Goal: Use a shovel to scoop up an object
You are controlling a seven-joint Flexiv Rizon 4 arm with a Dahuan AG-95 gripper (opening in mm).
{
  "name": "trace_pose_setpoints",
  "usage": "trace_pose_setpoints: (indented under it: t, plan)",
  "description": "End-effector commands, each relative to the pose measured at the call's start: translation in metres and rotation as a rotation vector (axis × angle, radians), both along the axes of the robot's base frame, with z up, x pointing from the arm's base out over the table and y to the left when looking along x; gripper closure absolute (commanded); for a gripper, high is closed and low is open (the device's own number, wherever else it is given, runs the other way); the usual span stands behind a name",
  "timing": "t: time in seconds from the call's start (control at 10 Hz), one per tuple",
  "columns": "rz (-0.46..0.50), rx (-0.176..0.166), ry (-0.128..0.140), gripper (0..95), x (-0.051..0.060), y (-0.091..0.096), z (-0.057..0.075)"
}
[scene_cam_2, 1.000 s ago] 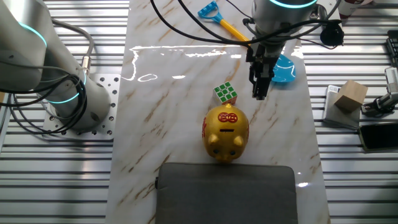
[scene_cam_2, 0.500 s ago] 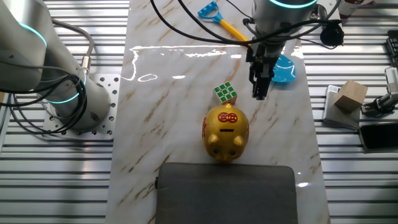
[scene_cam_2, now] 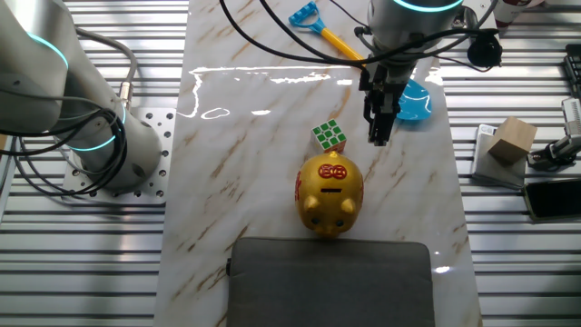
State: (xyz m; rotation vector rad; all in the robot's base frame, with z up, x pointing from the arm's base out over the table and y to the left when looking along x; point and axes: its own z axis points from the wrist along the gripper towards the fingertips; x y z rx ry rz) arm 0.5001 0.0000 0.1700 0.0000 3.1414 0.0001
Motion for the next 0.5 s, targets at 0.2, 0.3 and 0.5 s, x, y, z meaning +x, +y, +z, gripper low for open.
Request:
trace_pose_setpoints:
  t: [0.2,0.3,0.5]
  plan:
    - [0.656,0.184,-0.070,95.0,0.001,0.000,0.000]
    - [0.673,0.174,-0.066,95.0,0.003,0.000,0.001]
    - [0.715,0.153,-0.060,95.0,0.013,-0.001,0.002]
